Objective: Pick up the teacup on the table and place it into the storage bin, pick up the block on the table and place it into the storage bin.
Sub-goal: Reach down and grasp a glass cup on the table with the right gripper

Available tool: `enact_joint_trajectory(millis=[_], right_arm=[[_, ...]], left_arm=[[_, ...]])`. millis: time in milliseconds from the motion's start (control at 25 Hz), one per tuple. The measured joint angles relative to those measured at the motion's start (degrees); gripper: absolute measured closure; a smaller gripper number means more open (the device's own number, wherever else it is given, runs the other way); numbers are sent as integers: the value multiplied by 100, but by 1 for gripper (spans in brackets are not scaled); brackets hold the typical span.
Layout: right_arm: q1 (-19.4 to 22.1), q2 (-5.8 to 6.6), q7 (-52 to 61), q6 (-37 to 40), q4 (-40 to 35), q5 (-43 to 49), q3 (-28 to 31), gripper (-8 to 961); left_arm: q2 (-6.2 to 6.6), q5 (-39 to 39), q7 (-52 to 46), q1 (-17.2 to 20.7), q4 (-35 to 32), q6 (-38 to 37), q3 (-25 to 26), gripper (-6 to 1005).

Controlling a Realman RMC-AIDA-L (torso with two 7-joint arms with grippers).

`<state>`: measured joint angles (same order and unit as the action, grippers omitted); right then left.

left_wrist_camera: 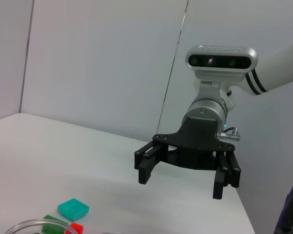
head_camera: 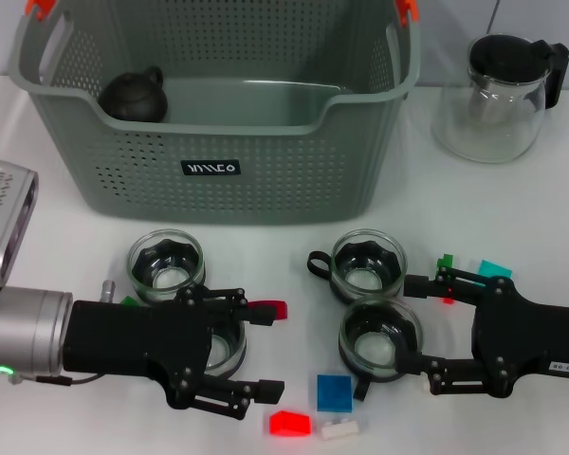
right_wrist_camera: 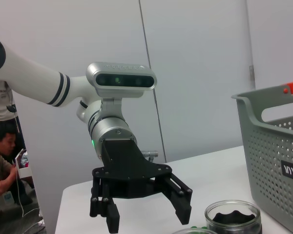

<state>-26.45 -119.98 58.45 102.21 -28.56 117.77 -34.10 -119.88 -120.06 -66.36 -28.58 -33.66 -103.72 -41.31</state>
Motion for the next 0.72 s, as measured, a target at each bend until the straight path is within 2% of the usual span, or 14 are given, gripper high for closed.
enact_joint_trajectory(millis=[720], right_arm=[[0,10,0,19,0,6,0,53]], left_arm=[[0,0,0,1,0,-25,0,126]])
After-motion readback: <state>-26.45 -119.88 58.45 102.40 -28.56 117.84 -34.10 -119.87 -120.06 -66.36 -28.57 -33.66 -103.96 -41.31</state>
